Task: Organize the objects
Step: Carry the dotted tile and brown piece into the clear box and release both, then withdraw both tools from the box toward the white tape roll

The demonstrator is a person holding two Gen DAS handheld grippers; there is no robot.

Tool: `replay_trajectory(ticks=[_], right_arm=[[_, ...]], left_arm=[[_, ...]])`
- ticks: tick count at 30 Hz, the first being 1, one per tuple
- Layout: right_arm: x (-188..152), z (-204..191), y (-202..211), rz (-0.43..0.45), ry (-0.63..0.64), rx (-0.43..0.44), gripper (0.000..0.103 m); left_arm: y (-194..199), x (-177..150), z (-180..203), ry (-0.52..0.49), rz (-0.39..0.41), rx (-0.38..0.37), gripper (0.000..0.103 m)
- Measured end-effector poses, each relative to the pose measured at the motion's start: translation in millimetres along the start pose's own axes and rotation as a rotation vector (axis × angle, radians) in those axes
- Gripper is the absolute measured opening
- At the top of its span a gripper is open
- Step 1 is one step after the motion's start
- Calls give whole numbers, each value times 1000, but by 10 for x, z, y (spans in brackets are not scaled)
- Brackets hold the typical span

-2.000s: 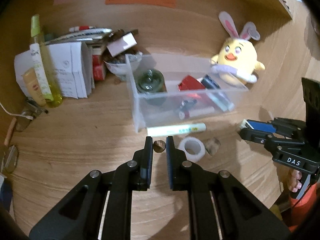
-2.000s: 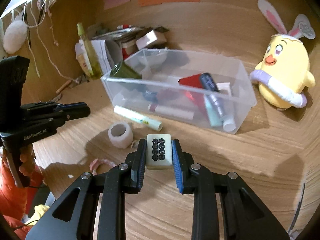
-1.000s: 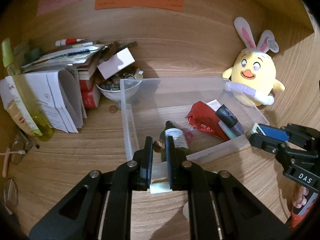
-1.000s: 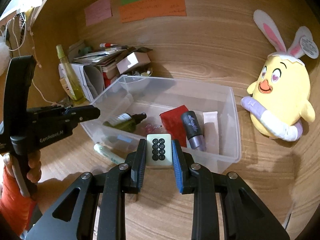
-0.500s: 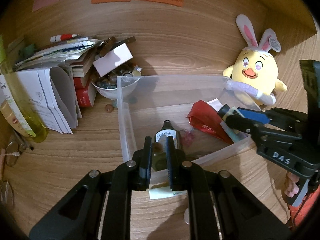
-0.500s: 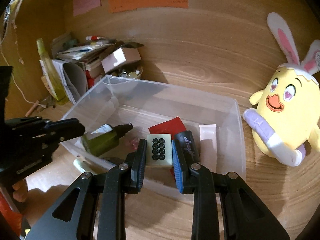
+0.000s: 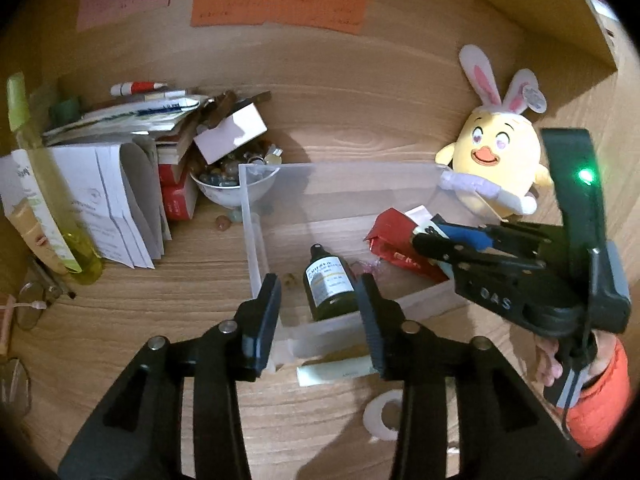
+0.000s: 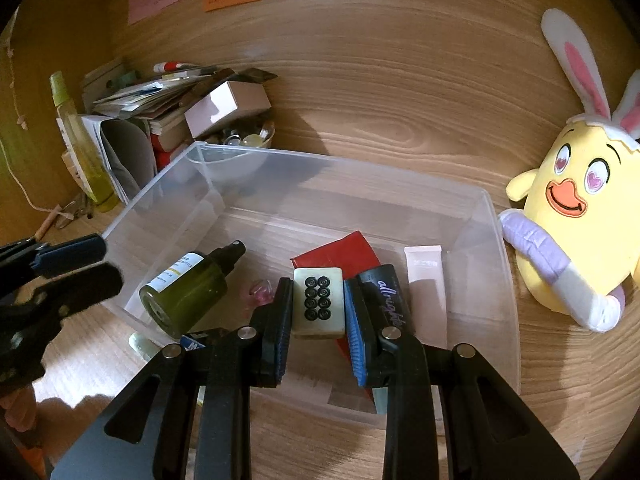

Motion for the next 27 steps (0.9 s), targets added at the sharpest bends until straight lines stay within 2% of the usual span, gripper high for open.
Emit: replay_trajectory(ticks=[4, 7, 9, 13, 17, 21, 25, 27], right_arm=[[-2, 6, -4, -8, -9, -1, 23], [-4, -8, 26, -9, -2, -3, 23], [-3, -21, 51, -9, 7, -6, 23], [-31, -67, 106, -14, 20, 8, 31], [-45, -91, 227, 7, 38, -5, 40], [-70, -107, 361, 25, 39, 2, 50], [-118, -122, 497, 43, 54, 0, 58], [-155, -123, 570, 52, 60, 1, 62]], left_arm=[[78, -32, 29, -19, 9, -5, 46], [153, -40, 20, -38, 38, 38, 62], [203, -43, 16, -51, 57, 50, 64], [250, -75, 6, -48, 54, 48, 66], [301, -112, -7, -52, 61, 60, 76], [346, -156, 5, -54, 58, 52, 78], [381, -226, 18, -50, 43, 40, 88], [387, -282, 22, -50, 30, 35, 89]])
Point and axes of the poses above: each gripper's, at about its wrist camera, not at the fingertips, and y roughly against the way its jaws point, z to its right, x to its top, the point moved 10 cm from there along -y, roughly the way its jaws point, and after that the axes turned 7 degrees about y, right-handed, at the moved point
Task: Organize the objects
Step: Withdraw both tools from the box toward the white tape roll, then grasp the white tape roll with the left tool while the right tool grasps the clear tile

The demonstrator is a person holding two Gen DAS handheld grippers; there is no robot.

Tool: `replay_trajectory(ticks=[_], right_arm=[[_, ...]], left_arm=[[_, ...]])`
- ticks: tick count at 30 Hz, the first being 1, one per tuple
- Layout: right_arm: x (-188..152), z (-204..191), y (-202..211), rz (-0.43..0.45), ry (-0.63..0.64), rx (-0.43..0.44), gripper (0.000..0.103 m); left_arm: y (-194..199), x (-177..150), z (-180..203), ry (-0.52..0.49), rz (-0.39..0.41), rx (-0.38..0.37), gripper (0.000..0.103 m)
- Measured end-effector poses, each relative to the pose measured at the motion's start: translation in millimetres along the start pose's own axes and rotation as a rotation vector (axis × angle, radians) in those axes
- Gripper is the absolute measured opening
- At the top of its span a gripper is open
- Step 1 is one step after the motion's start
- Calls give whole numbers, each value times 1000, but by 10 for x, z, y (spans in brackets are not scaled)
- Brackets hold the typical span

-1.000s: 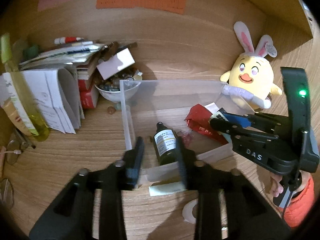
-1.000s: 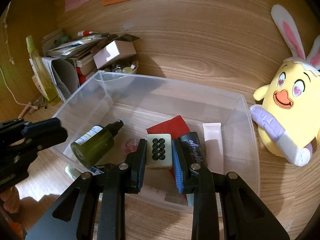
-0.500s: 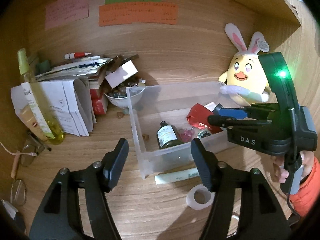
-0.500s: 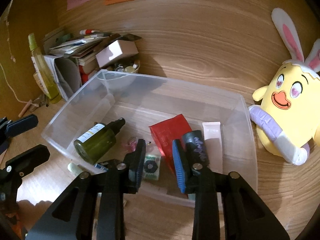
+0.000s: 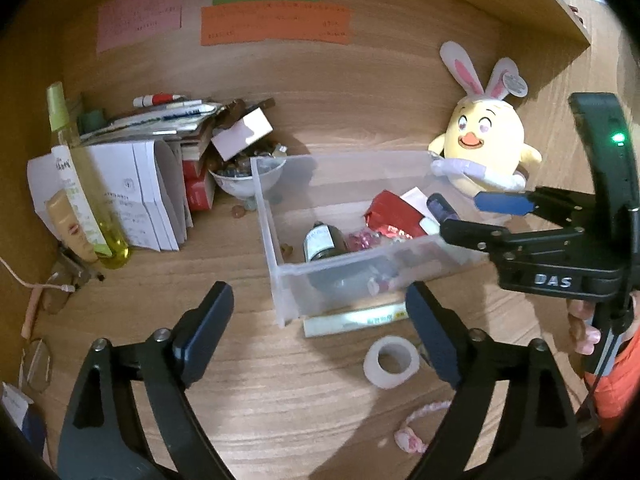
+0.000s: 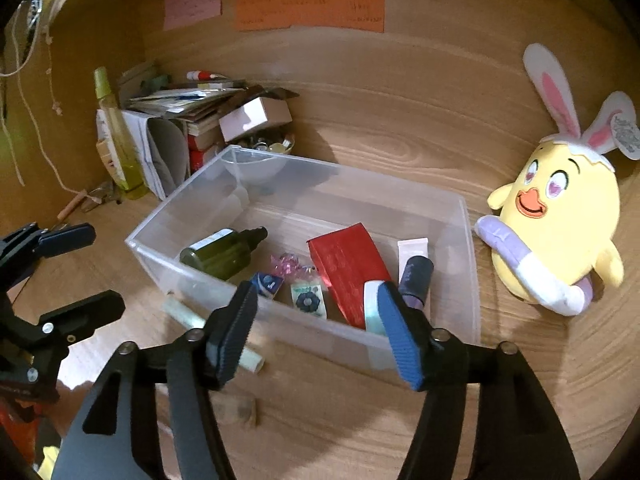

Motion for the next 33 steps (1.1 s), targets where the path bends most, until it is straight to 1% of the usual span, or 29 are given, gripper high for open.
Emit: replay_trajectory(ticks=[6, 12, 18, 22, 24, 27, 28, 29, 30, 32, 33], right_arm=[[-140, -21, 152, 13, 3, 18, 71], [-334, -87, 174, -6, 9, 44, 71], [-637, -190, 99, -66, 18, 70, 72], [-802, -228, 69, -93, 32, 77, 72], [-870, -263, 44, -109, 27, 92, 72], [-963, -346, 2, -133, 32, 120, 72], [-985, -372, -10, -139, 38, 125, 72], [-1003, -403, -19, -144, 46, 128, 72], [-1012, -424, -26, -146, 50, 130, 72], [-1017, -480, -43, -151, 55, 144, 72], [-1016, -503, -52, -153, 54, 151, 72]], left_arm=[[-57, -203, 31, -1, -64, -17, 91], [-203, -434, 85, -5, -136, -30, 91], [-314, -681, 148, -23, -209, -50, 91], [-366, -721, 179, -45, -220, -37, 91], [-383, -696, 206, -52, -217, -47, 91], [-433, -673, 224, -63, -217, -36, 91], [-446, -661, 232, -66, -214, -30, 89], [-450, -638, 248, -73, -201, -25, 82], [-449, -625, 262, -80, -193, -26, 77], [-459, -620, 291, -90, -191, -36, 61], [-471, -628, 300, -92, -198, -42, 57]])
Point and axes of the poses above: each gripper's, at about its wrist camera, not at the fingertips, and y roughly against the way its jaws point, z to its right, x to its top, the point moved 10 cm from there along -y, roughly the way its jaws point, and after that the axes turned 7 degrees about y, right-handed, at the moved point
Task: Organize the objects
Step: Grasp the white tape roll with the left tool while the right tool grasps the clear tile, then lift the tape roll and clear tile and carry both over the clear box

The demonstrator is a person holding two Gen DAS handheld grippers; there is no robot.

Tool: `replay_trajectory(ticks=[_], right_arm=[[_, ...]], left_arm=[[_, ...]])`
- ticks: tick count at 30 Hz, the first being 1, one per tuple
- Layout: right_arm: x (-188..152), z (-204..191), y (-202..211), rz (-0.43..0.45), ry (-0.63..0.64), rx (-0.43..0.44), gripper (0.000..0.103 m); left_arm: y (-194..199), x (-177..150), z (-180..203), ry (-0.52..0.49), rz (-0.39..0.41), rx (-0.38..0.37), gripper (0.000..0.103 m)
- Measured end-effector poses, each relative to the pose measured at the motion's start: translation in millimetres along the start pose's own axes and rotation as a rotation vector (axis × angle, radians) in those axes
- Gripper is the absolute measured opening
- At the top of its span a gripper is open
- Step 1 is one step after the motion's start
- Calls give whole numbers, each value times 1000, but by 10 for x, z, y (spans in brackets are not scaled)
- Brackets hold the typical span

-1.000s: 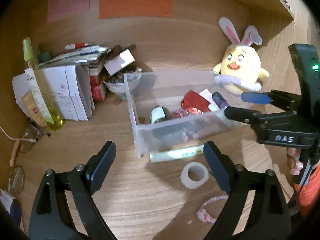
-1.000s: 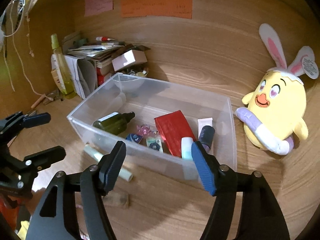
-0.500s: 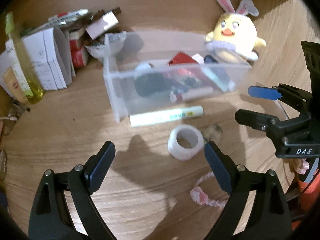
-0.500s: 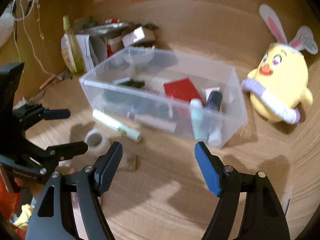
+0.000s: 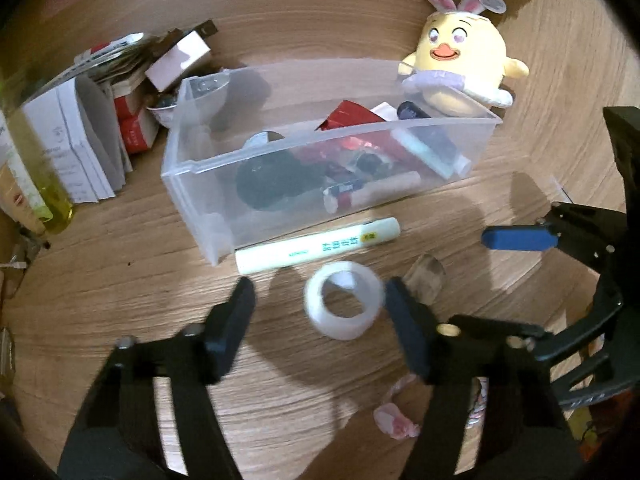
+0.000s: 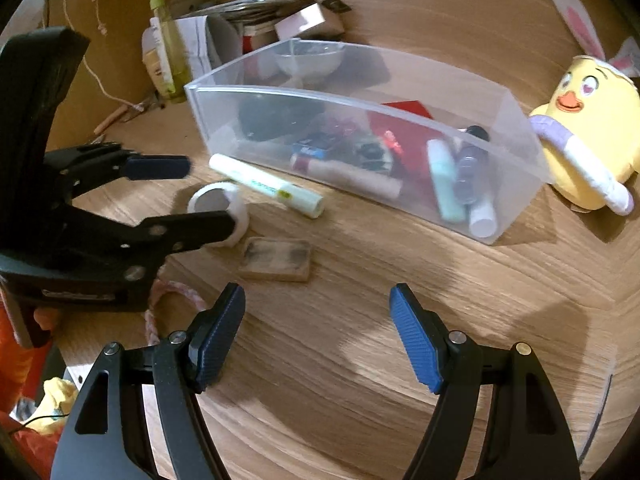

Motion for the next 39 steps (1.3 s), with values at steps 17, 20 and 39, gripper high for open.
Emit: replay_trajectory(ticks=[17, 20, 39], right_arm=[[140, -227, -168, -8, 41, 8, 37], [153, -189, -135, 8, 32, -13, 37], [537, 205, 342, 168, -60, -91, 37]], left_arm=[[159, 90, -88, 50, 90, -1, 39], [179, 105, -117, 66, 96, -5, 39], [727, 503, -307, 119, 257, 14, 39]])
Point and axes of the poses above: each gripper's, at about its wrist camera, not at the fingertips, and y roughly against the way its jaws point, z to its right, x to its top, the point moved 10 cm from there along -y, roughly the way its jaws point, and after that the axes turned 7 degrees about y, right-handed, at the moved point
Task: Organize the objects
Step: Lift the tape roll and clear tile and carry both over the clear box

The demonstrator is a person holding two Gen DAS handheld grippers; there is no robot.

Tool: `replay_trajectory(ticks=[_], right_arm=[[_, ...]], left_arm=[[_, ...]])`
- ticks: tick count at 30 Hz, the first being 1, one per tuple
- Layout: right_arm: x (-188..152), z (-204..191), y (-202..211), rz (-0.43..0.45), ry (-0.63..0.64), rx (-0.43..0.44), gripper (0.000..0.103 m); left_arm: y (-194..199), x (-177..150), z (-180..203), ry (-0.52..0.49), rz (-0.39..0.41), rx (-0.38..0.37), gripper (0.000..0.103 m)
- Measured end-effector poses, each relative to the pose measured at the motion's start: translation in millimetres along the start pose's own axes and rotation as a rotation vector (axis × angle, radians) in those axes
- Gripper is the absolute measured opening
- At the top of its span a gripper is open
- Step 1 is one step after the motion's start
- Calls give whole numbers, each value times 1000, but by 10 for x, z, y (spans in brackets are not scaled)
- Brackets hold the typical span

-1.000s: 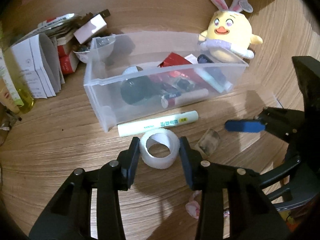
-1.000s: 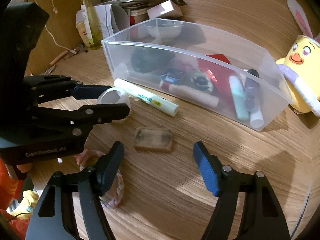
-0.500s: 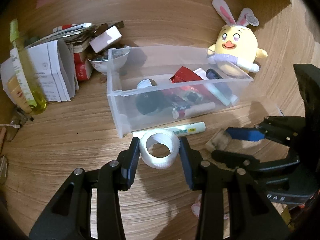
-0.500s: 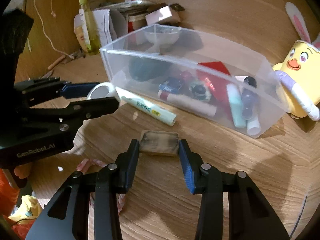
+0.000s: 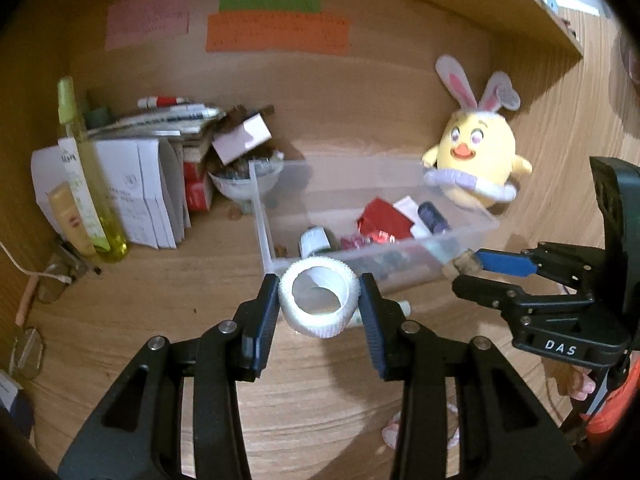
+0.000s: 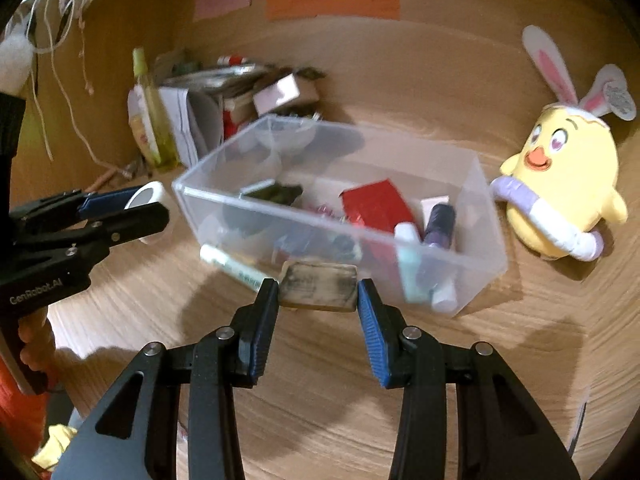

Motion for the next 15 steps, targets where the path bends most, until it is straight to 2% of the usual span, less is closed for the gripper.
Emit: replay_trajectory(ticks=[9, 15], right_arm=[[277, 195, 258, 89, -27, -31, 37], [467, 329, 371, 142, -33, -54, 37]], left_arm=[[149, 325, 53, -14, 87, 22, 39], [147, 487, 76, -6, 109, 25, 39]])
Point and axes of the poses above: each gripper's, at about its wrist camera, not at the fingertips, and y roughly against the way its jaws point, z to its right, x to its top, the point moved 10 cm from there along -y, roughly the way its jaws point, and after that the axes turned 7 degrees about y, right-handed, at the moved point
